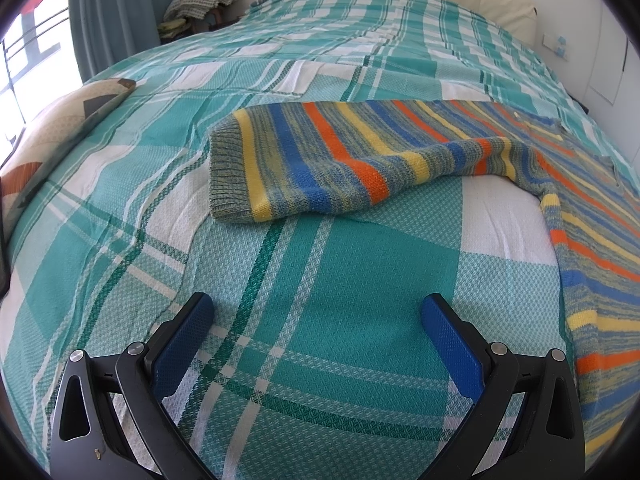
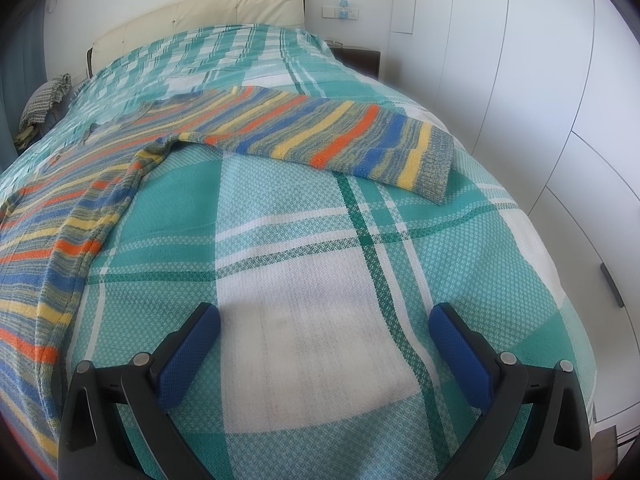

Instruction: Fold small clothes

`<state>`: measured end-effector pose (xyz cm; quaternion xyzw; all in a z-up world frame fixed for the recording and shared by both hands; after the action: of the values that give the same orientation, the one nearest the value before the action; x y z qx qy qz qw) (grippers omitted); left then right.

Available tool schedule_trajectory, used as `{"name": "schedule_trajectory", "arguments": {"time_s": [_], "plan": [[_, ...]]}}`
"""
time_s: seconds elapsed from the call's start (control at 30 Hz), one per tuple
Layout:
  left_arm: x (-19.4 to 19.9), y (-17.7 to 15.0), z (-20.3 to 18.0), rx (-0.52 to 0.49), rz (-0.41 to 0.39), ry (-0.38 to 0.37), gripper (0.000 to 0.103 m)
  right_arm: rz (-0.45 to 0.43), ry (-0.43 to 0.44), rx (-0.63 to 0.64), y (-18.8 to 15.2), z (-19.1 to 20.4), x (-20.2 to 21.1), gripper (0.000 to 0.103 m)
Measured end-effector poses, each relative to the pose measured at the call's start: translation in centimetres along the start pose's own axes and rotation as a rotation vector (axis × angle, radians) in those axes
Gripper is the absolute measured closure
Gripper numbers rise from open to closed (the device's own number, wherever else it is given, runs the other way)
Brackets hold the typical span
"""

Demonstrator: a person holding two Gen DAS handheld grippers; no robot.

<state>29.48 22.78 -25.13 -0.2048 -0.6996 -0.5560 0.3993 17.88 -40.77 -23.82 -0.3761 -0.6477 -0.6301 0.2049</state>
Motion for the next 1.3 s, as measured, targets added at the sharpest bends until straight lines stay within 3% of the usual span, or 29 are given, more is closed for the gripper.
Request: {"name": "schedule_trajectory", "arguments": {"time_s": [0.3, 0.43, 0.6, 0.73, 0.83, 0.9, 1.0, 1.1, 1.2, 1.23, 1.27, 1.3], "plan": [[1.3, -0.8, 0.0, -0.016, 0.032, -0.054, 0.0, 0.0, 0.0, 0.0, 0.0, 0.0, 0.1, 0.0], [3.9, -0.8, 0.3, 0.02, 0.001, -0.048, 0.001, 0.022, 0.009, 0.001, 0.1, -0.1, 0.1, 0.0], [10.6, 1.1, -2.1, -0.02, -0.118, -0.101, 0.001, 0.151, 0.103, 0.025, 1.4, -0.6, 0.8, 0.001], [15.2, 0.2, -4.4, -0.061, -0.159, -0.198, 0.001, 0.067, 0.261, -0.128, 5.0, -4.5, 3.7, 0.001], [16.4, -1.5, -5.4, -0.074, -0.163, -0.211, 0.001, 0.029, 0.354, -0.358, 7.2, -9.9, 3.2, 0.001], [15.9, -2.5, -5.5, -0.057, -0.143, -0.21, 0.001, 0.054, 0.432, -0.553, 7.8, -12.9, 1.3, 0.003], [14.4, -3.4, -5.2, -0.013, -0.073, -0.198, 0.001, 0.138, 0.559, -0.706, 8.5, -14.0, -2.2, 0.017], [13.8, -3.7, -4.4, 0.023, -0.061, -0.188, 0.001, 0.231, 0.523, -0.698, 8.4, -13.5, -5.0, 0.027], [12.9, -4.2, -3.7, 0.02, -0.056, -0.156, 0.001, 0.282, 0.55, -0.699, 8.5, -12.3, -7.2, 0.052], [12.6, -4.5, -3.5, 0.016, -0.054, -0.147, 0.001, 0.288, 0.53, -0.683, 8.5, -12.1, -7.7, 0.071], [12.2, -4.9, -3.1, 0.01, -0.05, -0.137, 0.001, 0.295, 0.503, -0.679, 8.4, -12.1, -7.9, 0.1], [11.9, -5.3, -2.9, 0.004, -0.042, -0.123, 0.001, 0.296, 0.474, -0.685, 8.5, -12.2, -7.9, 0.1]]}}
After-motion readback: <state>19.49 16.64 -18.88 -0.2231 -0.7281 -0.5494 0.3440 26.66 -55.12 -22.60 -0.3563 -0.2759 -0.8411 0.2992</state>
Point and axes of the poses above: each gripper's, at about its wrist camera, not at the fingertips, and x roughly against the way its jaws point, z to its left, y to its top, the point moved 7 cm from there along -x, roughly the way its jaws point, and after that the axes turned 5 degrees about x, right-handed, at the moved point
